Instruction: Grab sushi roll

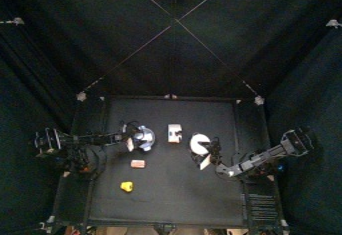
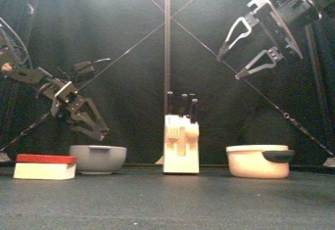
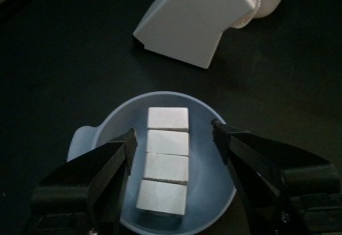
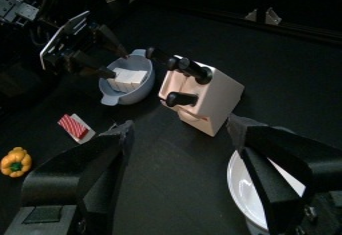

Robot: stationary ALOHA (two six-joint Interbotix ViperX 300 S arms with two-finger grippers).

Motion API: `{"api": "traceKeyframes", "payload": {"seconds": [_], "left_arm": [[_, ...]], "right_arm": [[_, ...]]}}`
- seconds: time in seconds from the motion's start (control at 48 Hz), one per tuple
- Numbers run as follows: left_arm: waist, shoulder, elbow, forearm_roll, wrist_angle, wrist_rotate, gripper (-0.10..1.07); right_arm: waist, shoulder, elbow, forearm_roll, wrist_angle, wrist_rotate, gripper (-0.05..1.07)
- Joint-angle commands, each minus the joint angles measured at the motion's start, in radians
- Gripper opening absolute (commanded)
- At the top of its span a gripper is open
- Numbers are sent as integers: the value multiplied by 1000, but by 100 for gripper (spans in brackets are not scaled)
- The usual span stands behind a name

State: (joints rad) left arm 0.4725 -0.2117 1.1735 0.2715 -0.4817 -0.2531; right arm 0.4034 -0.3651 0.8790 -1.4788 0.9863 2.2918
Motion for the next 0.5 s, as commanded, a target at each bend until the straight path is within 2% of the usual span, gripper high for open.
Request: {"api": "traceKeyframes", "payload": {"seconds": [0.0, 0.25, 0.479], "left_arm": [[-2, 2, -17, 9, 15, 3, 94], [-3, 29, -29, 14, 26, 18, 94], [-2, 110, -67, 12, 26, 49, 94]], "right_arm": [[0, -17, -12, -5, -3, 2, 102], [-3, -17, -9, -5, -5, 2, 102], [-3, -15, -11, -5, -5, 2, 102]]}}
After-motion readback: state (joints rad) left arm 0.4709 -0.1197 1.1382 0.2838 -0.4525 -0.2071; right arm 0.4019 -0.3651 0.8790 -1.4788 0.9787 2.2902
